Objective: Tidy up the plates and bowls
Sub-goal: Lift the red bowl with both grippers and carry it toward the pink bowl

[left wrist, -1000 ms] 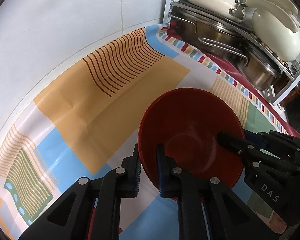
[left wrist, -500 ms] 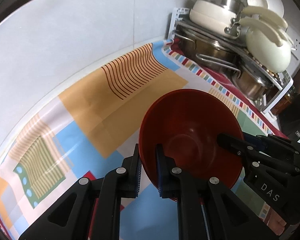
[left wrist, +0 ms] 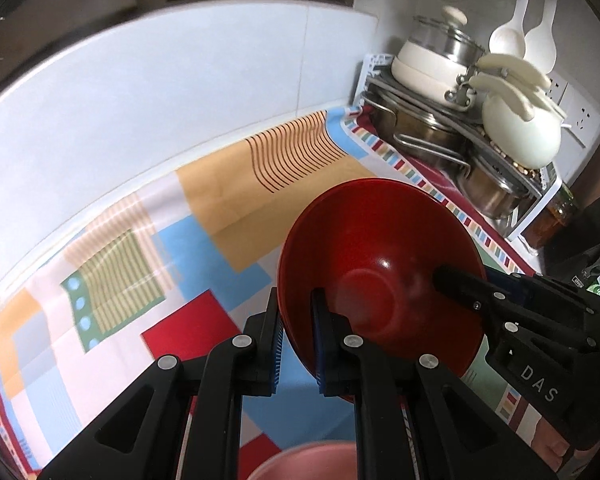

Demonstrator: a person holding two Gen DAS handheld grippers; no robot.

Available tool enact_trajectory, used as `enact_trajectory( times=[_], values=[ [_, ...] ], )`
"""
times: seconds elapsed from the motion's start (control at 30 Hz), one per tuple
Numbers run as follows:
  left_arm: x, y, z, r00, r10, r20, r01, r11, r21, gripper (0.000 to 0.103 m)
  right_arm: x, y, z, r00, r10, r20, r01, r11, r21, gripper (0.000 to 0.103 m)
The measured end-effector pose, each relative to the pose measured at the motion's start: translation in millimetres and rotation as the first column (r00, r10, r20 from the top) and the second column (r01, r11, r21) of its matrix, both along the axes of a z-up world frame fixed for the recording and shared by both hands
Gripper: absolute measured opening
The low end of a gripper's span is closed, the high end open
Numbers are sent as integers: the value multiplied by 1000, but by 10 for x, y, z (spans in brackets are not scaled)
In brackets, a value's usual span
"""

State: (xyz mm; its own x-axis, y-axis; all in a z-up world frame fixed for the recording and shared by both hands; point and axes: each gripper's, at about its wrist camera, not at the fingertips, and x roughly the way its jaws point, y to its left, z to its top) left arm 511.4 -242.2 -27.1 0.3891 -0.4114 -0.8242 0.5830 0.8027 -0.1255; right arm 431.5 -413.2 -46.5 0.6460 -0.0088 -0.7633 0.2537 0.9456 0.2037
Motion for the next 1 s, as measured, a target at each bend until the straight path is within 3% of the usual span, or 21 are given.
enact_trajectory(
  times=[0.6, 1.0],
  values=[
    [-677, 727, 331, 987, 149, 56, -147, 988, -46, 14, -552, 529, 268, 987, 150, 50, -149, 988, -25, 17],
    [-1040, 1126, 148, 970, 244, -4, -244, 968, -52, 14, -811, 847, 124, 967, 255, 5, -255, 967, -4, 17]
  ],
)
